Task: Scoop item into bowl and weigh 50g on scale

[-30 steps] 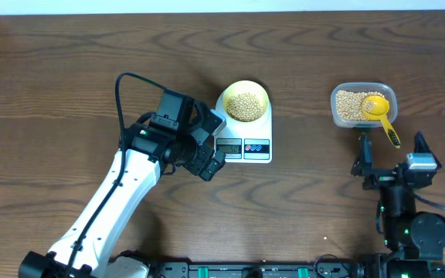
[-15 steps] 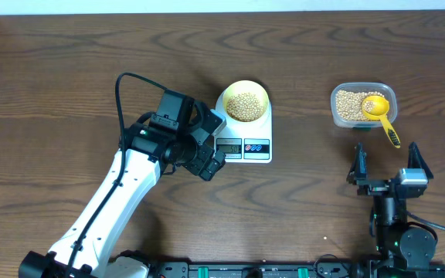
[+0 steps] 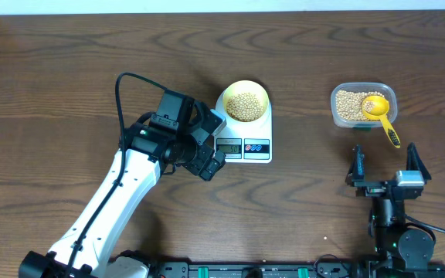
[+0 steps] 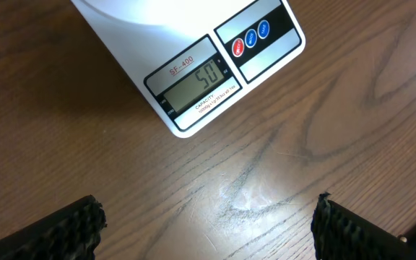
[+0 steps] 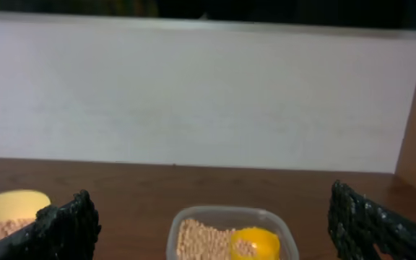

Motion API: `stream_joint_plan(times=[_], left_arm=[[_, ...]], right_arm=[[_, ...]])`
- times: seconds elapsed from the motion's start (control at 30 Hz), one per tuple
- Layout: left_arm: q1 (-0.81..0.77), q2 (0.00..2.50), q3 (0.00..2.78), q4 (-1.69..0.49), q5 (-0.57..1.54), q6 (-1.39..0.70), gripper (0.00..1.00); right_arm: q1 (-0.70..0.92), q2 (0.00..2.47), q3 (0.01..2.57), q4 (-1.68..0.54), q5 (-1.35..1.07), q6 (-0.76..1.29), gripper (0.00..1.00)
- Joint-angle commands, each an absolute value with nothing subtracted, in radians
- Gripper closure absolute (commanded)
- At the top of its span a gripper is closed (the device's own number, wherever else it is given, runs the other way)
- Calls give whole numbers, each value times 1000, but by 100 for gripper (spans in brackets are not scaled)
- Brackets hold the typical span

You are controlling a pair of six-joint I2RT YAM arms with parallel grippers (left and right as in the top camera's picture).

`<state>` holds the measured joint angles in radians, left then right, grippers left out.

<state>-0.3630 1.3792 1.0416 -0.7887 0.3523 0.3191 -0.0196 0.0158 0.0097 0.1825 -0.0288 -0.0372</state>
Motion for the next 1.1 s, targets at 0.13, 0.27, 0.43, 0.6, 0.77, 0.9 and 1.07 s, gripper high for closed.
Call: stream_joint_plan(times=[0.13,0.27,0.43,0.6,0.77,0.9,1.07], left_arm=[[-365,1377,1040,-793,346,336,6],[-365,1377,1040,-793,346,336,6],[-365,1377,1040,-793,346,336,6],[-365,1377,1040,-793,346,336,6],[-365,1377,1040,-793,346,336,6],[-365,1377,1040,-793,346,336,6],[-365,1377,1040,-793,346,336,6]], right_arm=[[-11,5,6,60,-13,-49,1],[-12,5,6,-13,-13,-50,1],[-12,5,6,-79,-9,-50,1],[-4,5,6,-79,-2,-50,1],[14,5,6,-79,-3,-50,1],[12,5,6,-79,-2,-62,1],[12,5,6,-79,-2,-62,1]])
